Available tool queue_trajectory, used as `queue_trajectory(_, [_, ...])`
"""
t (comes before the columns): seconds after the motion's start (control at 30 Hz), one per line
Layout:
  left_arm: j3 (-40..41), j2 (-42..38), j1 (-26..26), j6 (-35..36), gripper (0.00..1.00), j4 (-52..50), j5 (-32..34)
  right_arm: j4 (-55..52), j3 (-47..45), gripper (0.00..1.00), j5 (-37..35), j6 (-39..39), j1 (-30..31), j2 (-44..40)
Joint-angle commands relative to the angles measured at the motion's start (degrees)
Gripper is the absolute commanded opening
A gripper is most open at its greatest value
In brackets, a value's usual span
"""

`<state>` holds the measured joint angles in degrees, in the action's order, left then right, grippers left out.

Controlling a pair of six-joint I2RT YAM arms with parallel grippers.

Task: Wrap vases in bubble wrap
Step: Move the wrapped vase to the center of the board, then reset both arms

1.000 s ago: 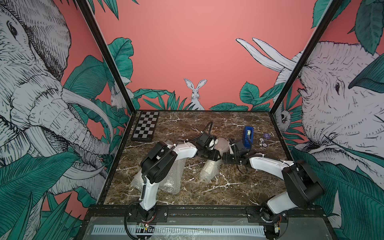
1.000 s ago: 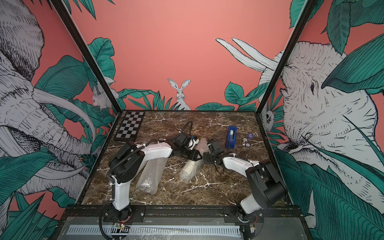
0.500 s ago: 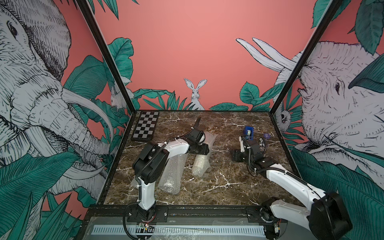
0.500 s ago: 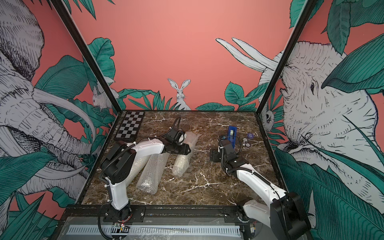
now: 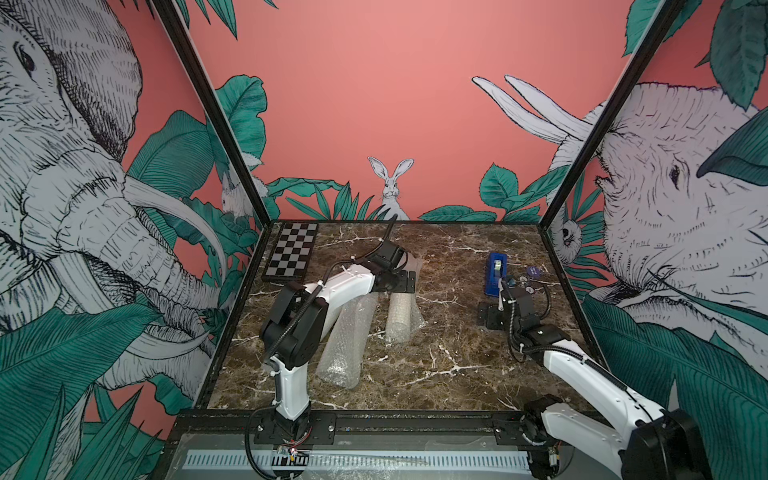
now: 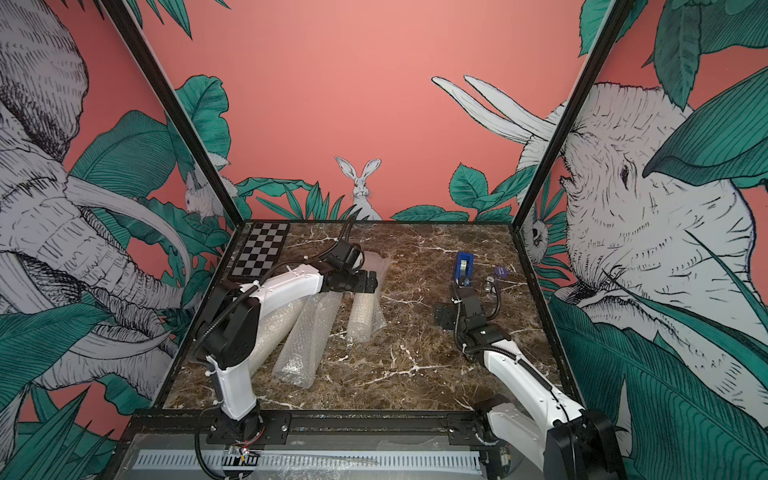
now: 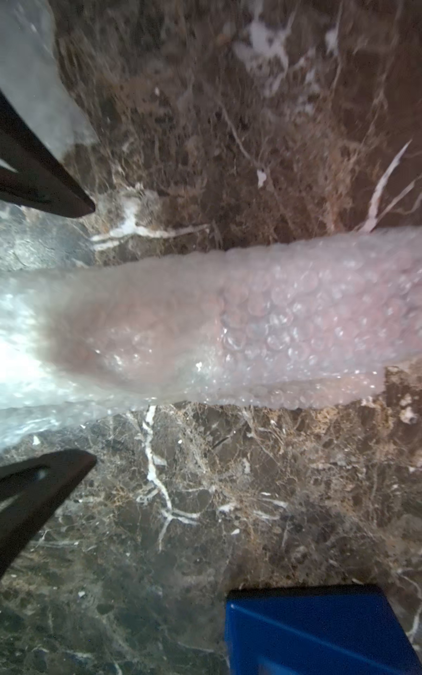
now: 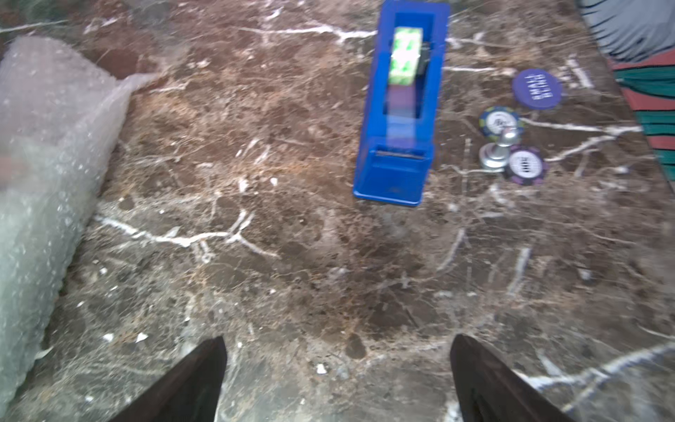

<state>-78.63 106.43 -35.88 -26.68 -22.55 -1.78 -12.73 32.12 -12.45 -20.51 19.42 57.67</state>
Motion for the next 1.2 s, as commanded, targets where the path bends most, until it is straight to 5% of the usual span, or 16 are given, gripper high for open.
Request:
queue_trajectory(0.0, [-1.85, -8.90, 2.21, 3.12, 1.00, -5.95, 4.82, -2.13, 2.58, 0.99, -4.73, 0.90, -1.02, -1.87])
queue_trajectory(0.27, [12.84, -31.84, 12.44, 8.88, 1.00, -3.54, 28.56, 1.36, 0.56, 0.99, -12.91, 6.20, -4.63, -4.01])
queue_trajectory(0.5, [38.69, -47.16, 26.75, 16.76, 1.00, 15.96, 39.82, 26.54, -9.63, 0.99, -15.67, 14.79, -6.29, 0.01])
queue_trajectory(0.7, [48.02, -41.28, 31.96, 21.64, 1.00, 32.65, 35.01, 42.92, -10.73, 1.00, -17.98, 19.72, -8.56, 13.02])
queue_trajectory(0.8, [53.93, -37.40, 32.23, 26.72, 1.00, 48.18, 29.92, 48.96, -10.98, 0.99, -15.27, 21.25, -10.08, 16.80])
queue_trajectory(1.0, [56.74, -28.89, 32.27, 29.37, 1.00, 63.25, 22.05, 58.50, -10.34, 1.00, -2.47, 19.98, -15.30, 23.28])
queue_trajectory(1.17, [57.85, -22.46, 32.37, 31.33, 1.00, 73.07, 12.40, 69.73, -11.97, 0.99, 1.13, 19.92, -16.74, 31.34])
